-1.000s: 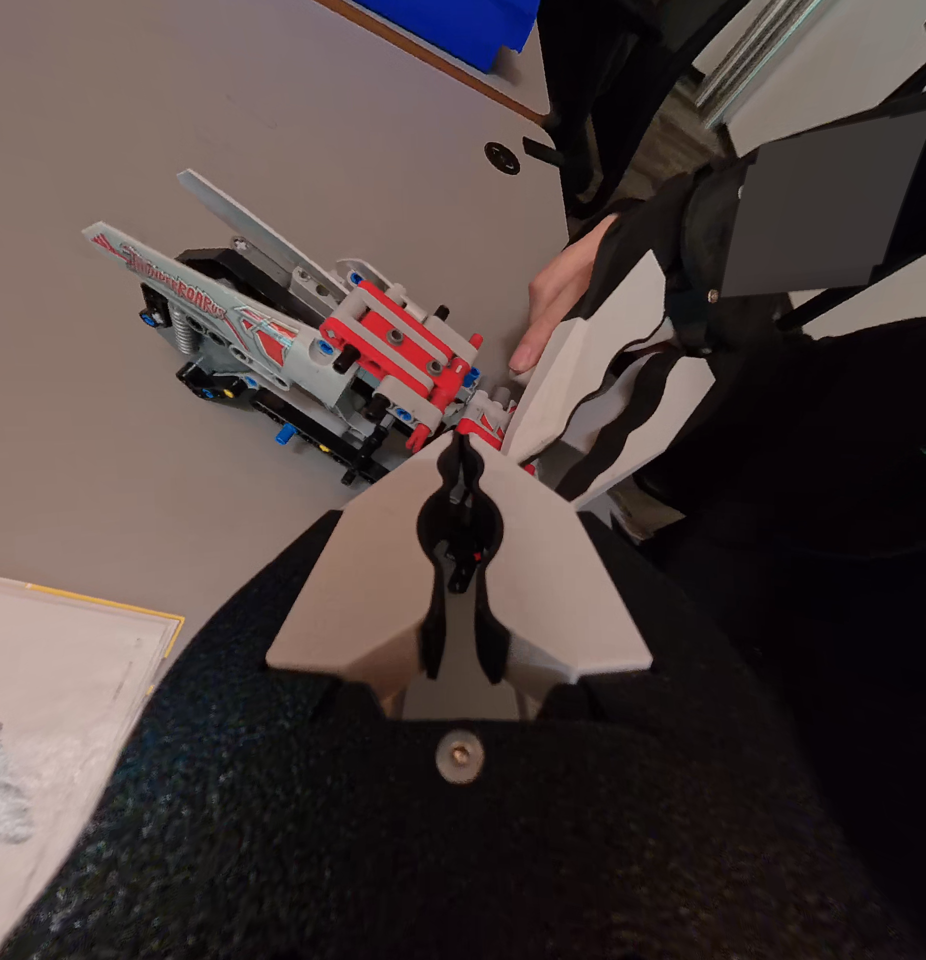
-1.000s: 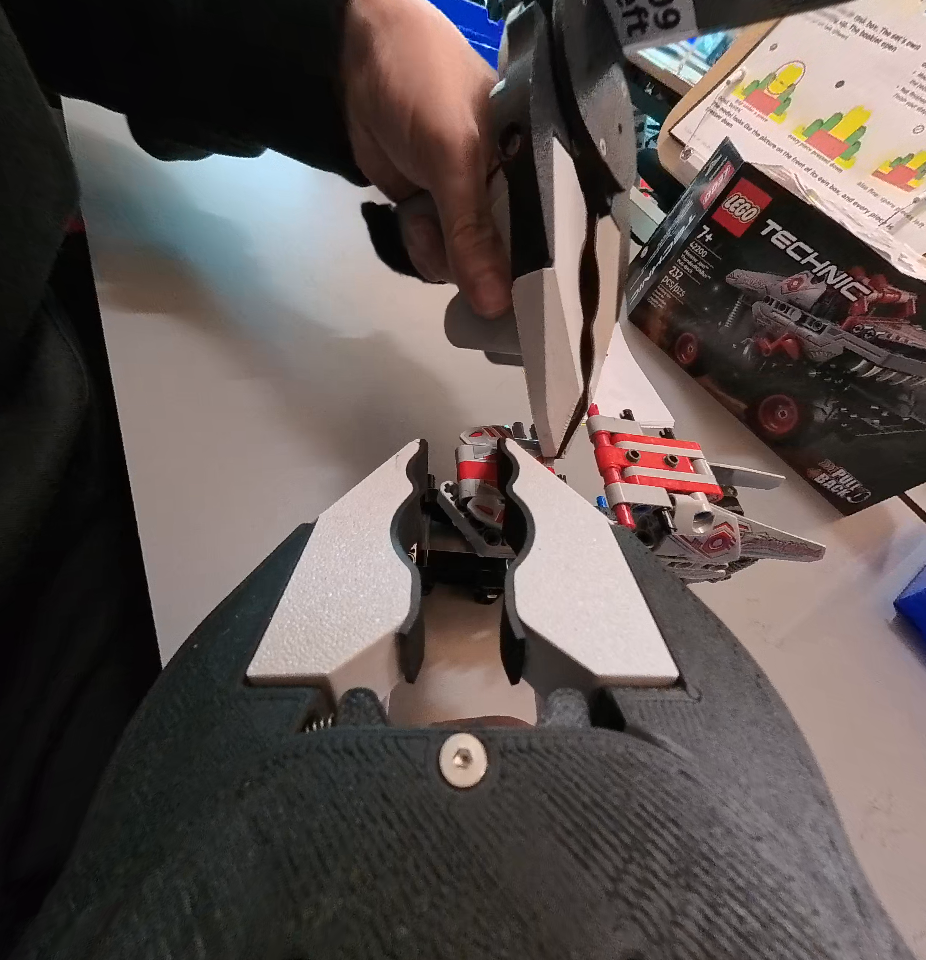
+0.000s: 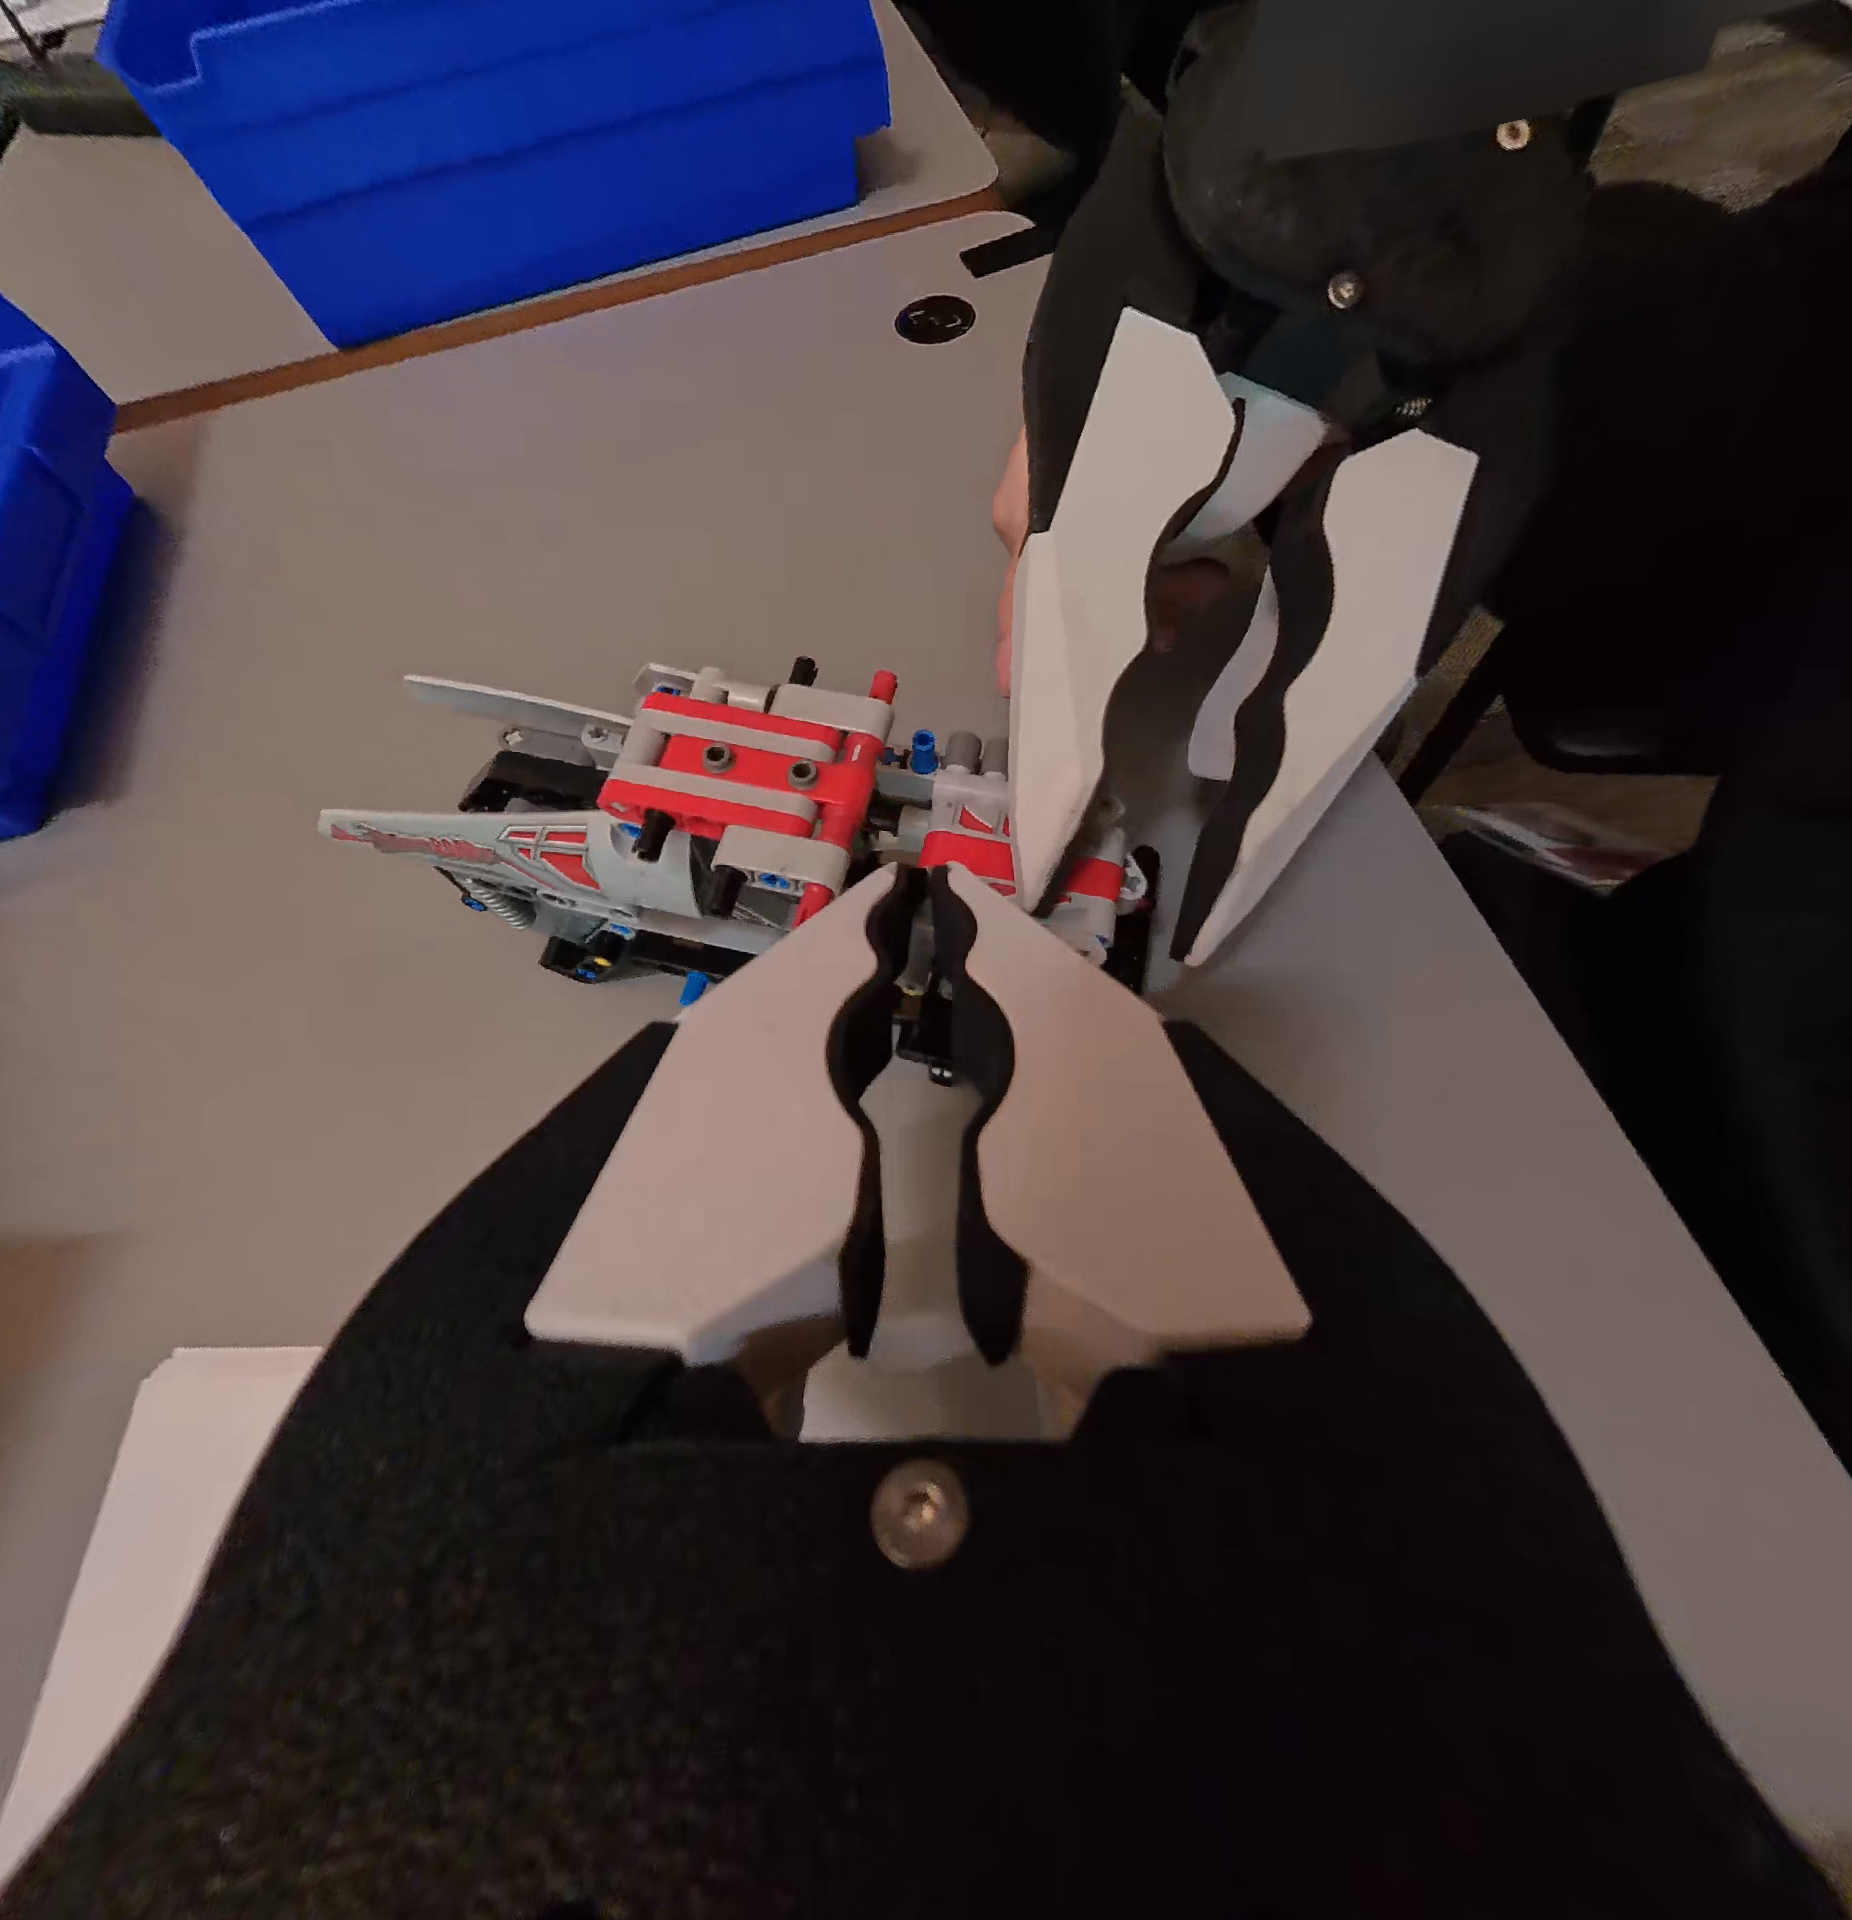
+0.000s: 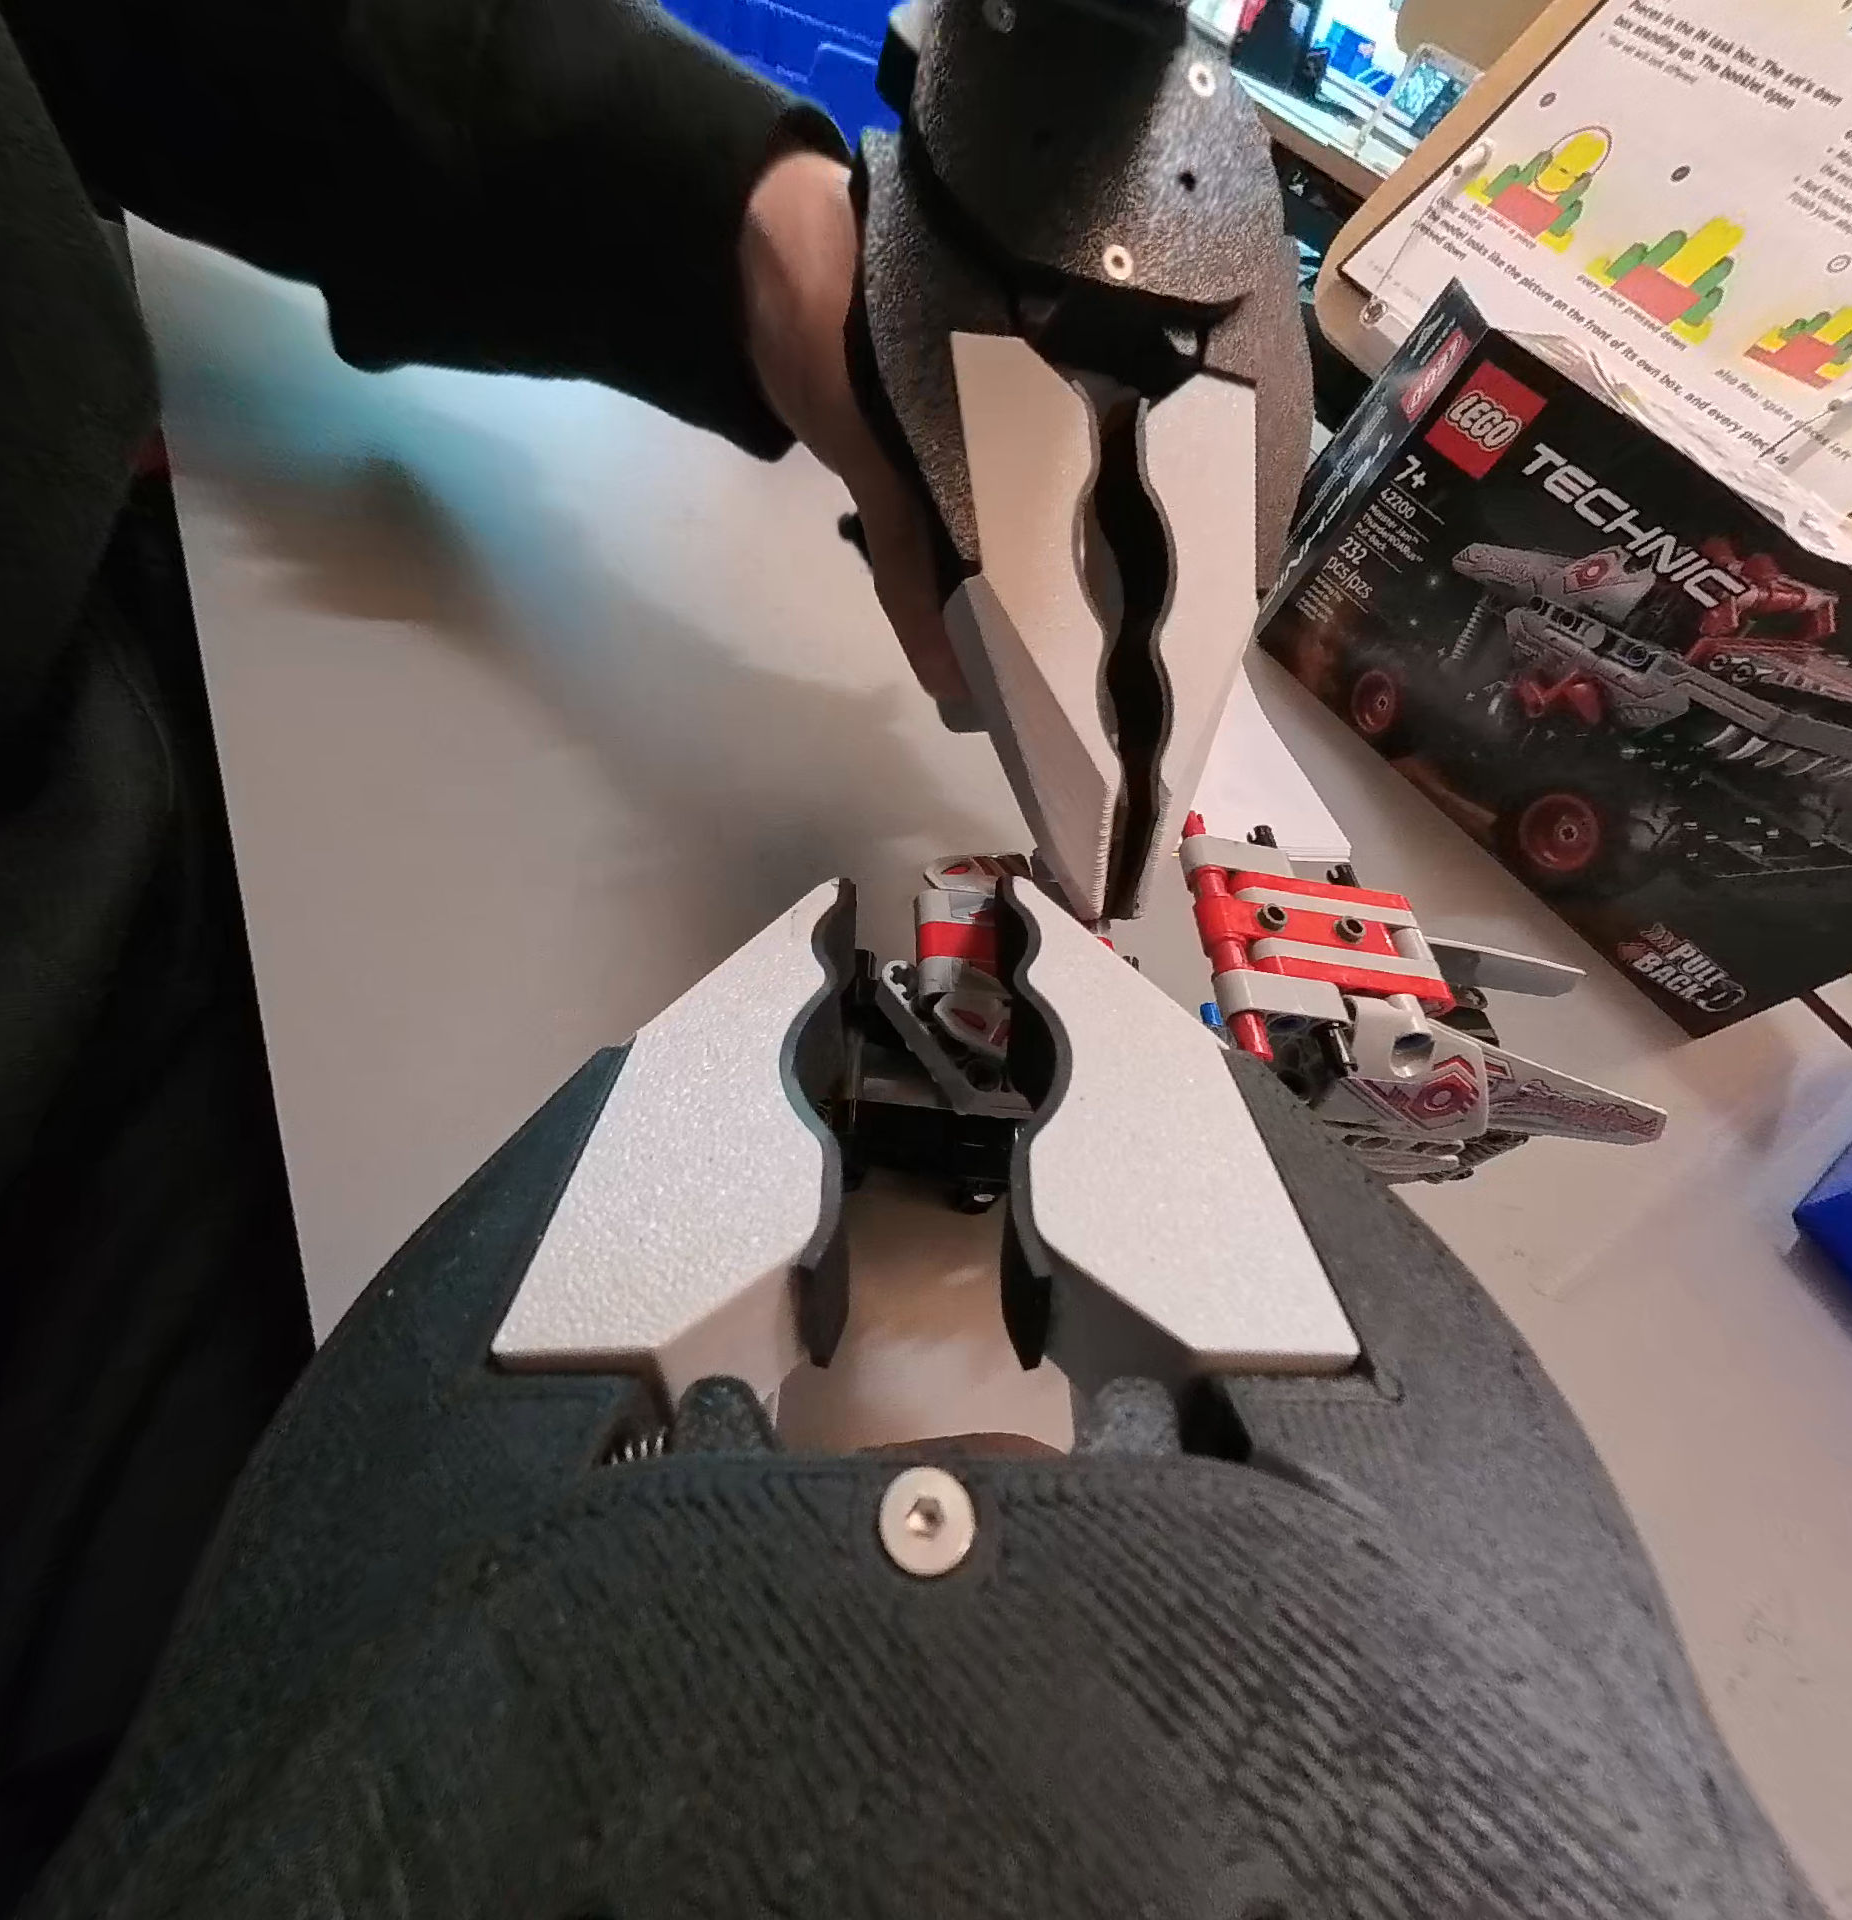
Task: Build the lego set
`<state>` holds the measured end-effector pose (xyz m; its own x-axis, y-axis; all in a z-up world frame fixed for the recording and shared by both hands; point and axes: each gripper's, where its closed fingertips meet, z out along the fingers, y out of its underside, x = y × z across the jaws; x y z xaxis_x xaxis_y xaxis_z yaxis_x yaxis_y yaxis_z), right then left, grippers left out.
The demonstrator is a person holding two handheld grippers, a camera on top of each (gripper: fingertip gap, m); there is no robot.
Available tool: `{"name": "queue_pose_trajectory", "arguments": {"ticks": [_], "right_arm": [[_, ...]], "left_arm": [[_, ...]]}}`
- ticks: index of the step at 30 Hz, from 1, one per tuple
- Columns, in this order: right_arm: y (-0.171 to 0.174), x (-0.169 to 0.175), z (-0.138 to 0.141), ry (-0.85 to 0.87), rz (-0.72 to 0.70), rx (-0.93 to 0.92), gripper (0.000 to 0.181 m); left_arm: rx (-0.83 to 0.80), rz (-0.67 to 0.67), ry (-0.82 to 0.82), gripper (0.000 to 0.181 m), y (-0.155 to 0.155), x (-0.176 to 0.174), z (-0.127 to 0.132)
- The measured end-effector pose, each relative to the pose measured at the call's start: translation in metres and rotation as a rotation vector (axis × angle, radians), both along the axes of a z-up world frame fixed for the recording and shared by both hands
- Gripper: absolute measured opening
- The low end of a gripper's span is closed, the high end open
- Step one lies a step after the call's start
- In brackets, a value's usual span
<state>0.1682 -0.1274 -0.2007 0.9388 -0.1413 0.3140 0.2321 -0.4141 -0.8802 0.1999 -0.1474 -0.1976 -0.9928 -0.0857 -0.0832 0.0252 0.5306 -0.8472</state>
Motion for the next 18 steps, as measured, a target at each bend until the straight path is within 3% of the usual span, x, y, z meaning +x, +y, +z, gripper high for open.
{"name": "queue_pose_trajectory", "arguments": {"ticks": [1,9,14,18], "right_arm": [[0.0002,-0.0001,0.0000,0.000,0.001,0.000,0.025],[0.0004,-0.0004,-0.0001,0.001,0.004,0.001,0.026],[0.0009,-0.0001,0.0001,-0.001,0.006,0.001,0.025],[0.0010,0.0002,0.0004,0.002,0.006,0.007,0.024]], "left_arm": [[-0.003,-0.004,-0.014,0.000,0.0001,0.0001,0.0000],[0.010,-0.019,-0.183,0.003,0.0003,0.0039,0.0018],[0.000,-0.009,-0.139,0.003,0.0010,0.0028,0.0012],[0.026,-0.009,-0.218,0.006,0.0027,0.0034,0.0020]]}}
